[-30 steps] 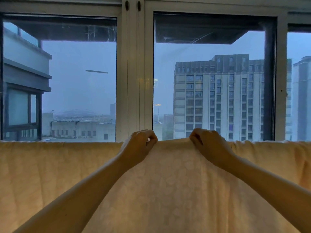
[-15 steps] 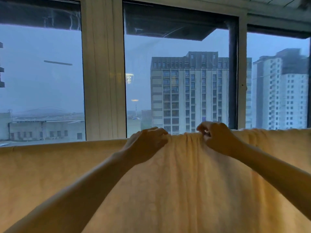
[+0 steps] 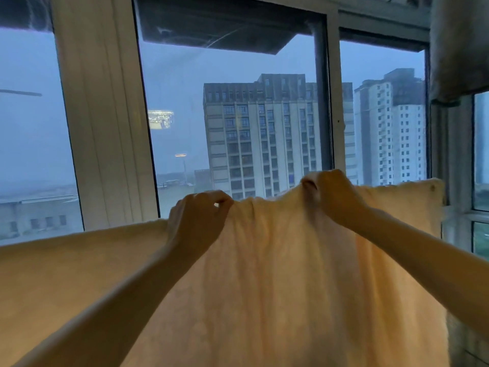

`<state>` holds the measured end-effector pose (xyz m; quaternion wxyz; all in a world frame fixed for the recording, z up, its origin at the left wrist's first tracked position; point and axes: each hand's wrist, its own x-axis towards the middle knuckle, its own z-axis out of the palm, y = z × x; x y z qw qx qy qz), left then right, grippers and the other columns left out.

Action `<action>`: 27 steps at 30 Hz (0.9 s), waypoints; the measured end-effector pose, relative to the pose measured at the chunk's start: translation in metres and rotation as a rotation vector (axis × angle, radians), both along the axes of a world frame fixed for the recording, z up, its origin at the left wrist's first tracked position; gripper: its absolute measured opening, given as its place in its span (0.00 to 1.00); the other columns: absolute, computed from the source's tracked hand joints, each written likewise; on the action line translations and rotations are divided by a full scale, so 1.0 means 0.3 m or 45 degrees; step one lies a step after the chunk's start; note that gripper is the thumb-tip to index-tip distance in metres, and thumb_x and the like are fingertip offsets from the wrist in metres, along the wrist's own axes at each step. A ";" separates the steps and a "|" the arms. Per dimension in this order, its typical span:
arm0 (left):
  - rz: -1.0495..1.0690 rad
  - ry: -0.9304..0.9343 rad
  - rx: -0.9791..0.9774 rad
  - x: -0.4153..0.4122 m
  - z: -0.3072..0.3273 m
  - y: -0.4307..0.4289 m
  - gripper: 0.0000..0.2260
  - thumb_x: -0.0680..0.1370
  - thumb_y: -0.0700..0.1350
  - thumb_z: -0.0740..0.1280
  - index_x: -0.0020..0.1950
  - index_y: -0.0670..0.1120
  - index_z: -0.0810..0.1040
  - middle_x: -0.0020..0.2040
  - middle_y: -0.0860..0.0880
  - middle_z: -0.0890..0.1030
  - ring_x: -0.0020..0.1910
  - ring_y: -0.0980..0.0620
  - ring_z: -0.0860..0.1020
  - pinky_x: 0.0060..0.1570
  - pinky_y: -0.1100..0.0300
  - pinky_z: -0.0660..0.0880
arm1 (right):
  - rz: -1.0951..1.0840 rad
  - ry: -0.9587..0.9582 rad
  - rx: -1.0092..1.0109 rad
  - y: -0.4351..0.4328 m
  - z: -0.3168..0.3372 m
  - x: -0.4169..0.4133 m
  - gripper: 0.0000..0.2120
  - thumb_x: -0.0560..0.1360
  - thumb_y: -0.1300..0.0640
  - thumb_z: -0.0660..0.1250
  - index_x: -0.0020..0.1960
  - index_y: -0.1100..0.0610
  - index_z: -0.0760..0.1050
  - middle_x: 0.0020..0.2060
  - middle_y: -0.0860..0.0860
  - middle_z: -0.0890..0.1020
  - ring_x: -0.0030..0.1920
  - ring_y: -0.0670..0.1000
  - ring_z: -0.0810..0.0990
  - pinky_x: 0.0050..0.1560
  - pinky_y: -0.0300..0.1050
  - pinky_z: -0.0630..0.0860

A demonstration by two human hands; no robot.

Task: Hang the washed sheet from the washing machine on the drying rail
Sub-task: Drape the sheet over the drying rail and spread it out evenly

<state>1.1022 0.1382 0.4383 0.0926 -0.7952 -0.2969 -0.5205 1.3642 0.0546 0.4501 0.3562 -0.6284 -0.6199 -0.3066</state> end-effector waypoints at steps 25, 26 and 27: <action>-0.097 0.085 -0.143 0.434 0.032 -0.122 0.06 0.77 0.49 0.66 0.45 0.51 0.83 0.42 0.54 0.84 0.40 0.57 0.79 0.43 0.56 0.78 | 0.086 -0.106 -0.128 -0.080 -0.032 0.377 0.09 0.77 0.65 0.62 0.40 0.57 0.75 0.35 0.50 0.78 0.37 0.46 0.76 0.42 0.41 0.75; -0.099 0.063 -0.133 0.440 0.034 -0.125 0.06 0.77 0.47 0.66 0.45 0.50 0.82 0.42 0.53 0.83 0.39 0.56 0.79 0.42 0.56 0.78 | 0.064 -0.096 -0.121 -0.088 -0.024 0.386 0.09 0.77 0.65 0.62 0.40 0.57 0.75 0.35 0.50 0.78 0.38 0.47 0.76 0.41 0.38 0.74; -0.115 0.016 -0.122 0.446 0.036 -0.124 0.06 0.77 0.46 0.66 0.44 0.49 0.82 0.41 0.52 0.83 0.39 0.56 0.78 0.42 0.57 0.77 | 0.037 -0.079 -0.098 -0.093 -0.017 0.410 0.09 0.77 0.66 0.62 0.39 0.57 0.74 0.35 0.50 0.78 0.38 0.47 0.76 0.39 0.35 0.71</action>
